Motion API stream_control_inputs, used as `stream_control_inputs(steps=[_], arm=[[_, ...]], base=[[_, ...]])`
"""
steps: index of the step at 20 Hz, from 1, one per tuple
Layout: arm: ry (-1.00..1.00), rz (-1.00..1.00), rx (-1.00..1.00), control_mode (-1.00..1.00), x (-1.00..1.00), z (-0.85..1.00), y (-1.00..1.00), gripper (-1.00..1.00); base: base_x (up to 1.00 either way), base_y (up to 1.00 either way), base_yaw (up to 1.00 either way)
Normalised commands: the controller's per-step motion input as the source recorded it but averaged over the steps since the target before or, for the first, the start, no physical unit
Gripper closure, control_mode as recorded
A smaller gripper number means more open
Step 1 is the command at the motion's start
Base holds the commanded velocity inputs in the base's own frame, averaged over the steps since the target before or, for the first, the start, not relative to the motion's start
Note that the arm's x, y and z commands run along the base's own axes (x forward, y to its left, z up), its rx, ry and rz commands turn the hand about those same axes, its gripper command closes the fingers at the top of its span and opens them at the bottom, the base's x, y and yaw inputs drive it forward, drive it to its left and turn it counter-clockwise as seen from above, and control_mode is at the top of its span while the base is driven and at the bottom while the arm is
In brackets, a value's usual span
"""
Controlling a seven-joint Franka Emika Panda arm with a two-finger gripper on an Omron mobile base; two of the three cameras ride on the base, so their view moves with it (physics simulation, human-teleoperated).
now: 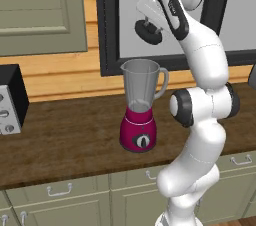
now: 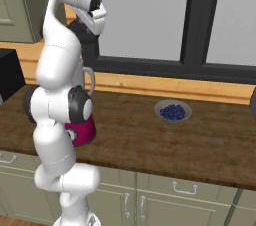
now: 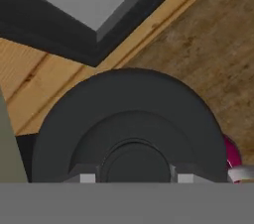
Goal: Close the lid blender by securely placing the lid on top.
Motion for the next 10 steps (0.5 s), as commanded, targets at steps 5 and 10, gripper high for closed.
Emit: stream_control_inputs(steps=[5, 10], arm=[[0.2, 0.29, -0.14, -1.0, -0.41, -0.04, 0.89, 1.0], [0.14, 0.03, -0.28, -1.0, -0.32, -0.14, 0.18, 1.0]], base=[[0.0, 0.0, 0.0], [0.0, 0.0, 0.0]])
